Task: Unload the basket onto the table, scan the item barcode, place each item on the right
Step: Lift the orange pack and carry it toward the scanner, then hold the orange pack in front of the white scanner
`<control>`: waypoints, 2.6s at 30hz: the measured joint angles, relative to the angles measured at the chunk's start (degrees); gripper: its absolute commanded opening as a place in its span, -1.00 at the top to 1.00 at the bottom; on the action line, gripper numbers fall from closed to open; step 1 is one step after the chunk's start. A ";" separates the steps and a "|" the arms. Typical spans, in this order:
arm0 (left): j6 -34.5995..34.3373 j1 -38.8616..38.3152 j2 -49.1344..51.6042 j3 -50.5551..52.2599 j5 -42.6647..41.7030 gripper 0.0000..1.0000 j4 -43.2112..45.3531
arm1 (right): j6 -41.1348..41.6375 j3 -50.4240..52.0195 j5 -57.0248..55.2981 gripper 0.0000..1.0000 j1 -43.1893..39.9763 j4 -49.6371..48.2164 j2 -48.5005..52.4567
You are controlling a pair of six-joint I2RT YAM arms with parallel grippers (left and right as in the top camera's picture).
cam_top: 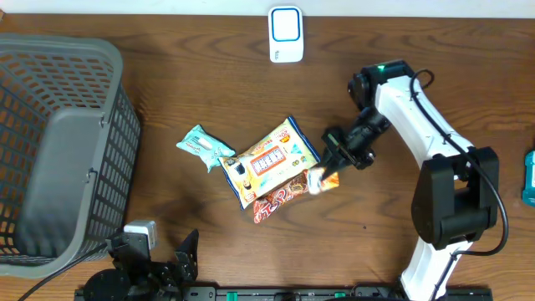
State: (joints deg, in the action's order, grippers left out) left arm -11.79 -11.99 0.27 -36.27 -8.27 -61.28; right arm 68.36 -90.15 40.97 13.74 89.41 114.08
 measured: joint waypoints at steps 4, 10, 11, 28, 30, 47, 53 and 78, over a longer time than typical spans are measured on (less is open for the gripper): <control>0.02 0.00 0.00 0.00 0.00 -0.96 0.00 | 9.77 0.02 1.64 0.97 -0.79 -10.88 0.02; 0.00 0.00 0.00 0.00 0.00 -0.96 0.02 | 18.08 0.00 5.14 0.97 -1.33 -14.91 2.25; 0.02 0.00 0.00 0.00 0.00 -0.96 0.00 | 18.53 0.00 6.12 0.97 -1.33 -14.99 2.95; 0.00 0.00 0.00 0.00 0.00 -0.96 0.02 | -6.60 0.00 28.98 0.97 -1.18 -3.67 12.63; 0.00 0.00 0.00 0.00 -0.02 -0.96 0.00 | -6.40 0.04 29.31 0.97 -1.25 0.39 12.61; 0.00 0.00 0.00 0.00 0.00 -0.96 0.02 | 10.38 0.04 15.52 0.97 -3.98 5.53 12.61; 0.02 0.00 0.00 0.00 -0.02 -0.96 0.00 | 7.48 0.04 13.81 0.97 -3.98 7.87 12.61; 0.00 0.00 0.00 0.00 0.00 -0.96 0.02 | -56.81 0.11 17.92 0.97 -1.73 6.71 12.13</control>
State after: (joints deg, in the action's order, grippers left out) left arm -11.79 -11.99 0.27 -36.27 -8.27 -61.25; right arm 11.55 -90.04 58.89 12.01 96.12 126.21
